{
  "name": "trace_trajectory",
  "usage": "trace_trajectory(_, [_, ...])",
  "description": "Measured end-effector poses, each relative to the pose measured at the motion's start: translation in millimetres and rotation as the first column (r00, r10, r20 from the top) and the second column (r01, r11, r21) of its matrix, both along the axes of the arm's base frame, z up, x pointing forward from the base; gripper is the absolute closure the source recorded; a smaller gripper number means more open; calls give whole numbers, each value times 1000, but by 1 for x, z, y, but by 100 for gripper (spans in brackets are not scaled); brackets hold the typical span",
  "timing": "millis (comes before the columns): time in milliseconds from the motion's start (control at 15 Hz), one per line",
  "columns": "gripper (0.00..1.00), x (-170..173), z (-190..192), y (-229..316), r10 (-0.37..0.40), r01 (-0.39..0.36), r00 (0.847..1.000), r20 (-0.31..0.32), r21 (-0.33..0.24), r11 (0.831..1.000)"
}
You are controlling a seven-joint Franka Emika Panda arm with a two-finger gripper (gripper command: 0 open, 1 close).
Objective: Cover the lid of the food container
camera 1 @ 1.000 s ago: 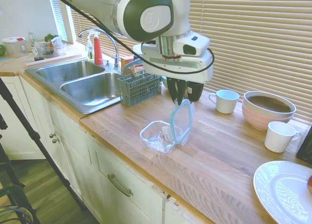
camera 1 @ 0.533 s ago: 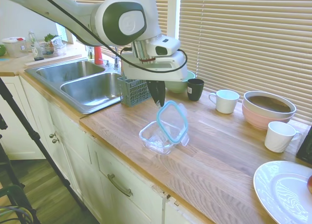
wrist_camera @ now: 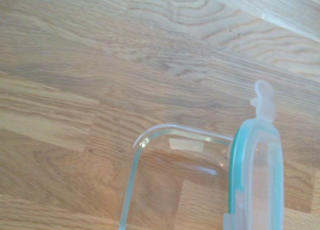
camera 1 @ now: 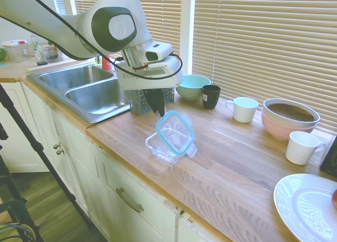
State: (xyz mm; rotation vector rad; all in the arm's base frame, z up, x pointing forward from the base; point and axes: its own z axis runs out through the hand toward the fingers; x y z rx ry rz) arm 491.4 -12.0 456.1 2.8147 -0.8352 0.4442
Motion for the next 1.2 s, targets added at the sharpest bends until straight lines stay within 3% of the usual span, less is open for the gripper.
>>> trace_trajectory(667, [100, -2, 7, 23, -61, 62, 998, -4, 5, 998])
trace_trajectory(1200, [100, 64, -47, 55, -113, 112, 990, -85, -20, 994])
